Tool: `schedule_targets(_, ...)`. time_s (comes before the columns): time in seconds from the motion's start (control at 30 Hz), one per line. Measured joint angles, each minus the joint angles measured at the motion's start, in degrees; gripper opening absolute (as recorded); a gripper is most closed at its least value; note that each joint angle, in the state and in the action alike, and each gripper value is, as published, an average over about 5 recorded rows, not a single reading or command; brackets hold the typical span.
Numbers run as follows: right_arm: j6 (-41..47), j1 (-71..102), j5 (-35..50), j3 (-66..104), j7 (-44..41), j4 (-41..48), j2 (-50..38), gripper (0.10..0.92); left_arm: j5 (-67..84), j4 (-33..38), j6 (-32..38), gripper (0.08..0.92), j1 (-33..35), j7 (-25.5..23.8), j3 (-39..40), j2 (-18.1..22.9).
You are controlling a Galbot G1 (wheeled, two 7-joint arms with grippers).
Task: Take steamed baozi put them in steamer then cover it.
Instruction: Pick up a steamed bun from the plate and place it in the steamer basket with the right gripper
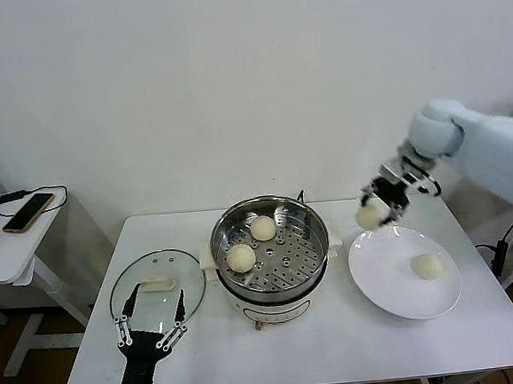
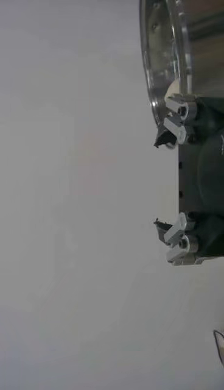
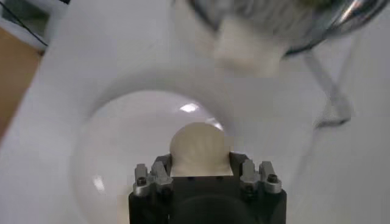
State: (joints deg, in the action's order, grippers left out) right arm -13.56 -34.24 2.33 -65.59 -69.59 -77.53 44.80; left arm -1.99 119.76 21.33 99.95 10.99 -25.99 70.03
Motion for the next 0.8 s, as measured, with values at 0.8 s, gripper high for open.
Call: schedule_targets(0.8, -20.5, 3.6, -12.4, -4.3, 1.2, -7.3, 17.2, 0.67, 1.0, 0.3, 0.8, 0.823, 0.7, 0.6, -1.1, -0.6)
